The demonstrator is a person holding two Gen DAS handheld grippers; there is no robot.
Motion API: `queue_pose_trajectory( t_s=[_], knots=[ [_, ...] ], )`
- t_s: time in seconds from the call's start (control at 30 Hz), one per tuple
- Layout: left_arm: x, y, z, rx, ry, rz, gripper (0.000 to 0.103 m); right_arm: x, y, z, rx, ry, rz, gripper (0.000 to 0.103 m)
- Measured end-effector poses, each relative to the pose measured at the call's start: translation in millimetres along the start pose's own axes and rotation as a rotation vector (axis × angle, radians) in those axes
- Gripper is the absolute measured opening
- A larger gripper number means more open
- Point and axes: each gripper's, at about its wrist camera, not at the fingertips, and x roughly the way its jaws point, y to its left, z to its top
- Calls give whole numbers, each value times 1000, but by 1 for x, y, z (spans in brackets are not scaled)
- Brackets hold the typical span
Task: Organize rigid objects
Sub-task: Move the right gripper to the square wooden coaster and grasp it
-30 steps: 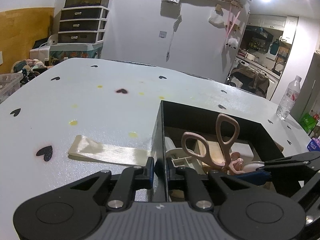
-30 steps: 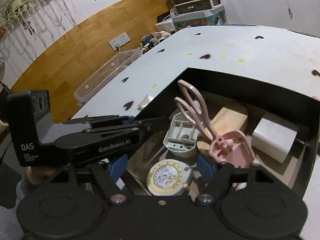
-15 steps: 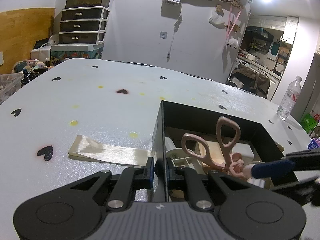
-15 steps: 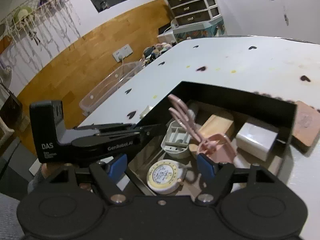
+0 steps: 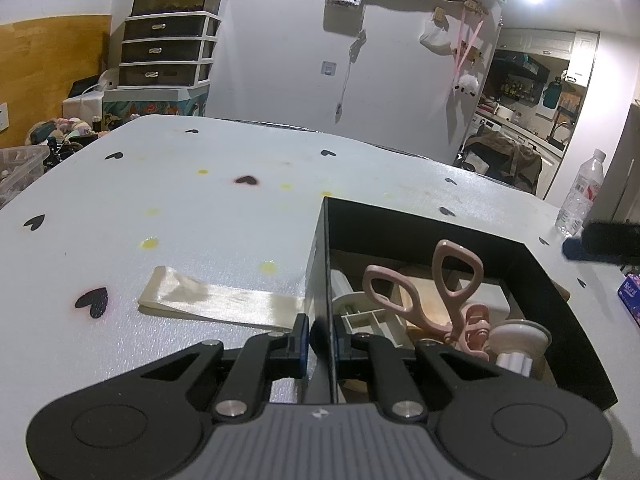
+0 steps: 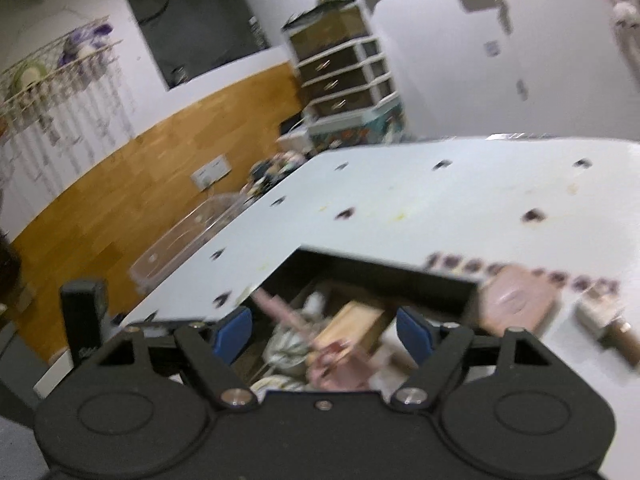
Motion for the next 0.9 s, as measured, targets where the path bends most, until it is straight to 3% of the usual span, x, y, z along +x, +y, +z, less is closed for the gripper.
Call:
queue_pose_trajectory(
  t_s=[0.23,0.4,0.47,0.73,0.9],
  knots=[
    [0,0,0,0,0,0,11,-8,-38,6,-30,-37,-163,82],
    [1,1,0,-1,2,3,11,0,-56,-6,-197,24,-269,80],
    [2,0,-1,0,2,5,11,4,-60,-12,-261,59,-274,75],
    [3,1,-1,1,3,9,12,28,-68,-22,-495,187,-312,75],
    [4,-1,0,-2,2,11,12,46,-68,-15,-651,250,-250,81]
  ],
)
